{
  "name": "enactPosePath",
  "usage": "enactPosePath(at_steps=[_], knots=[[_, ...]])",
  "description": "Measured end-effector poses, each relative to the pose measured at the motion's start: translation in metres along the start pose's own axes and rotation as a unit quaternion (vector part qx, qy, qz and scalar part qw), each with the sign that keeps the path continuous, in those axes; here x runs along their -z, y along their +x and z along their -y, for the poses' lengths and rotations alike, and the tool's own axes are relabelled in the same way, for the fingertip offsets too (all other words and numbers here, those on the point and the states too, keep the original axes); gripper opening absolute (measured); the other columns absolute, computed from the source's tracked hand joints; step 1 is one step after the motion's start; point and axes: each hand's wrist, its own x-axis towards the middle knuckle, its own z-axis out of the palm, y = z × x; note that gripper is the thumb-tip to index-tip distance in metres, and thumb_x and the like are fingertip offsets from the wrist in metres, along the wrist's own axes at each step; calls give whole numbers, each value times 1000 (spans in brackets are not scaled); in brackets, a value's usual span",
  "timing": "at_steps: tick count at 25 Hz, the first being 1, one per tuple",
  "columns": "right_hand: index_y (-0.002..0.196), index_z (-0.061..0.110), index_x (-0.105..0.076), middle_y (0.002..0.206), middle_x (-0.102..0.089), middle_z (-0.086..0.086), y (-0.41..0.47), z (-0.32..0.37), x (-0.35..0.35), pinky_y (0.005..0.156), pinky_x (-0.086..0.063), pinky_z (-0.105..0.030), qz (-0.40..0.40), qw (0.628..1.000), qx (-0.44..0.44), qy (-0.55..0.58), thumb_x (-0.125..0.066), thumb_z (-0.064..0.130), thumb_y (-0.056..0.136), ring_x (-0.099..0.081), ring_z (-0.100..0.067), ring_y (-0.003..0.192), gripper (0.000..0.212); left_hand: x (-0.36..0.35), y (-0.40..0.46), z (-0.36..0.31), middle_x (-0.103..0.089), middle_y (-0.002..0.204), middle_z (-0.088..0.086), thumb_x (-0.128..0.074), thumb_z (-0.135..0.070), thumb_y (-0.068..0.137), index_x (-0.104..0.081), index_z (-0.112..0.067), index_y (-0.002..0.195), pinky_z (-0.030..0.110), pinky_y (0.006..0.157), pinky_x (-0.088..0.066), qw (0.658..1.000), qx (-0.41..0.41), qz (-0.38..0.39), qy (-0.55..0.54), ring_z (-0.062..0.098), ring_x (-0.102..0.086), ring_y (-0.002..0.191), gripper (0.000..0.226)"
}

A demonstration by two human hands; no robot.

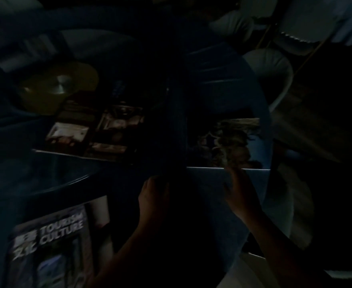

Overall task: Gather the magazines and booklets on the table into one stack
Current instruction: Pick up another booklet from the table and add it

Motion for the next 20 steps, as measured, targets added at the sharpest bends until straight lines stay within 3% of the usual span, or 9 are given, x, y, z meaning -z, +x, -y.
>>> enactPosePath(at_steps=[3, 7, 11, 15, 18, 20], knots=[[143, 14, -38, 150, -39, -13, 32, -38, 10, 96, -44, -56, 11, 997, 7, -75, -65, 21, 87, -41, -33, 132, 63, -35, 29, -47, -64, 122, 7, -56, -29, 96, -59, -15, 123, 27, 82, -40, 996, 53, 23, -67, 15, -56, 98, 30], [151, 22, -20, 162, -17, -5, 57, -71, 2, 112, -23, -60, 27, 981, 49, -183, -53, 47, 92, -15, -24, 147, 72, -65, 53, -70, -61, 125, 15, -58, -25, 96, -55, -7, 126, 37, 94, -47, 984, 147, 15, -102, 29, -59, 110, 36], [150, 28, -20, 161, -21, -3, 59, -84, -12, 108, -24, -65, 38, 978, 39, -201, -31, 65, 91, -20, -21, 145, 71, -81, 65, -84, -66, 118, 11, -59, -29, 94, -60, -9, 124, 31, 82, -47, 975, 191, 22, -113, 22, -61, 97, 37], [146, 27, -34, 155, -36, -4, 63, -87, -11, 102, -31, -65, 12, 976, 59, -208, -40, 57, 91, -33, -23, 140, 62, -80, 85, -92, -68, 104, 16, -60, -32, 91, -68, -6, 106, 42, 92, -52, 955, 268, 43, -119, 33, -64, 99, 31], [143, 22, -42, 149, -46, -8, 67, -92, -6, 101, -34, -56, -18, 966, 112, -233, -56, 31, 94, -45, -29, 133, 52, -71, 91, -96, -62, 85, 6, -64, -28, 91, -65, -5, 105, 34, 76, -57, 929, 309, 59, -194, 23, -64, 79, 27], [143, 21, -42, 148, -47, -7, 70, -99, 1, 97, -37, -54, -17, 964, 140, -226, -58, 7, 87, -46, -31, 130, 60, -64, 92, -99, -64, 84, 5, -66, -23, 91, -65, -2, 105, 28, 64, -59, 913, 306, 69, -260, 17, -65, 72, 25]])
